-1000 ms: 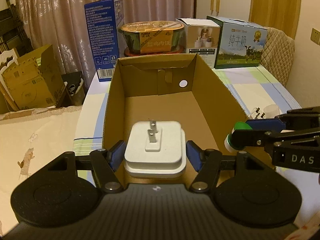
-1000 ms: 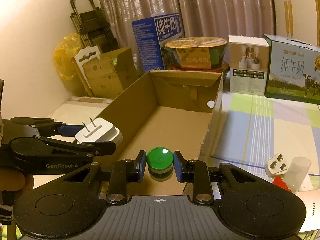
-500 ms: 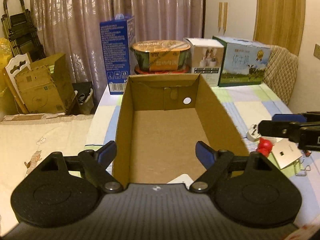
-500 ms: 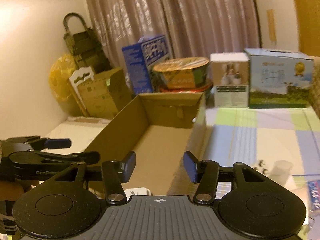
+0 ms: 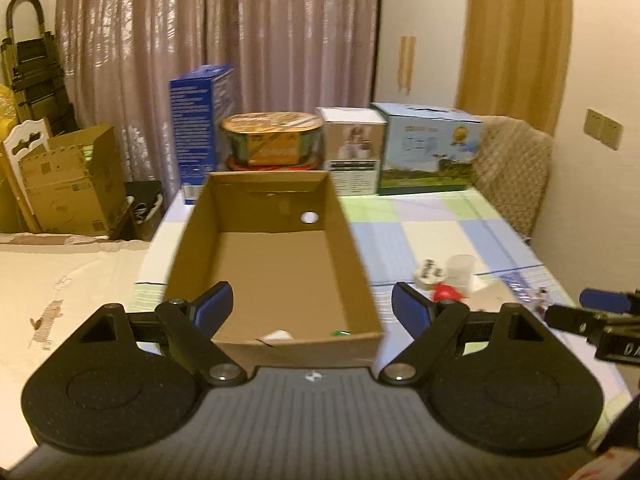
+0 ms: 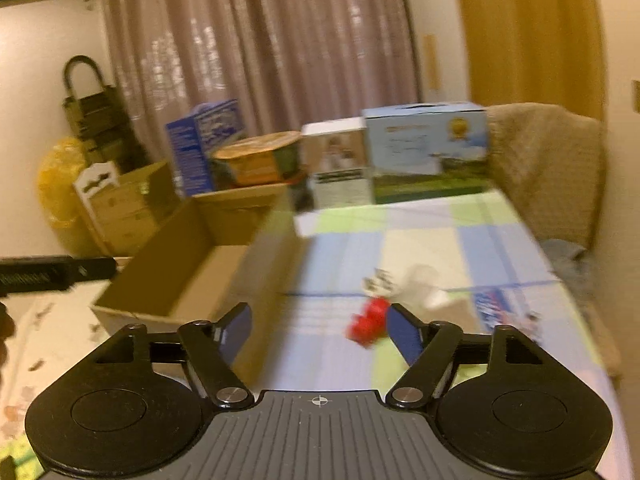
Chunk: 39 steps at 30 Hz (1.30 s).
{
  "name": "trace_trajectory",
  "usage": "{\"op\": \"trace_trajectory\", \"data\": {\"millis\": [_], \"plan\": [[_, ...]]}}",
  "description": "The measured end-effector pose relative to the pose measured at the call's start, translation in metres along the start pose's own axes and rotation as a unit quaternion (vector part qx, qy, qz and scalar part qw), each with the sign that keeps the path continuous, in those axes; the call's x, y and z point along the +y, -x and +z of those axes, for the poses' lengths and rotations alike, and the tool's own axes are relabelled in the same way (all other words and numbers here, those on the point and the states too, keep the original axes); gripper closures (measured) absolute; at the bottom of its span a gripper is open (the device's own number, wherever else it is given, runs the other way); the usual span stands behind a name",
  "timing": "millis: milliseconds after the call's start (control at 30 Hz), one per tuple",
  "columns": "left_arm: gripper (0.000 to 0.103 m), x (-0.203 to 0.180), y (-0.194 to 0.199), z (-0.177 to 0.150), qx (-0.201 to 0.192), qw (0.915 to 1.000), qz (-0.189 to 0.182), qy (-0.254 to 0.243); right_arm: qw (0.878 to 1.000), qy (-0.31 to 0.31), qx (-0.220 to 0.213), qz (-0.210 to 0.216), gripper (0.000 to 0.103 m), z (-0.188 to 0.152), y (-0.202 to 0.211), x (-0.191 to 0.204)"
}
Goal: Organize rigid objects
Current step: 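Bring both tools back over the table toward the remaining objects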
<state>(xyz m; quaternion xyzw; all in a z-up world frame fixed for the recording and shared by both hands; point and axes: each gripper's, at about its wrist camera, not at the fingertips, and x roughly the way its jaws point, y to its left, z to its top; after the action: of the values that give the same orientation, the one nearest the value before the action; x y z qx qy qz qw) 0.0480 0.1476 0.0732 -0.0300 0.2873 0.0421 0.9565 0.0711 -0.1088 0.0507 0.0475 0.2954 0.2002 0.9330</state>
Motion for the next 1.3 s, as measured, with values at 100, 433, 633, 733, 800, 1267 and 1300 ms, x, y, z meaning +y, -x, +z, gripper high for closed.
{"op": "trace_trajectory", "data": {"millis": [100, 433, 633, 733, 800, 1267, 1300], "plan": [[0.014, -0.021, 0.010, -0.008, 0.000, 0.9998, -0.015, 0.009, 1.000, -0.018, 0.000, -0.025, 0.027, -0.014, 0.021, -0.020], [0.009, -0.090, 0.009, -0.047, 0.037, 0.9977, -0.057, 0.002, 0.994, -0.066, 0.018, -0.083, 0.024, -0.053, 0.063, -0.074], [0.009, -0.115, -0.002, -0.058, 0.054, 0.9963, -0.066, -0.017, 0.992, -0.083, 0.020, -0.093, 0.024, -0.060, 0.067, -0.086], [0.008, -0.121, -0.009, -0.063, 0.065, 0.9956, -0.064, -0.020, 0.992, -0.085, 0.018, -0.093, 0.024, -0.061, 0.069, -0.089], [0.008, -0.122, -0.013, -0.066, 0.074, 0.9953, -0.061, -0.017, 0.992, -0.087, 0.017, -0.093, 0.024, -0.060, 0.069, -0.091], [0.008, -0.123, -0.027, -0.074, 0.100, 0.9933, -0.057, -0.009, 0.991, -0.092, 0.027, -0.092, 0.024, -0.064, 0.059, -0.095], [0.008, -0.123, -0.028, -0.075, 0.101, 0.9931, -0.059, -0.009, 0.991, -0.091, 0.027, -0.092, 0.024, -0.064, 0.059, -0.096]]}}
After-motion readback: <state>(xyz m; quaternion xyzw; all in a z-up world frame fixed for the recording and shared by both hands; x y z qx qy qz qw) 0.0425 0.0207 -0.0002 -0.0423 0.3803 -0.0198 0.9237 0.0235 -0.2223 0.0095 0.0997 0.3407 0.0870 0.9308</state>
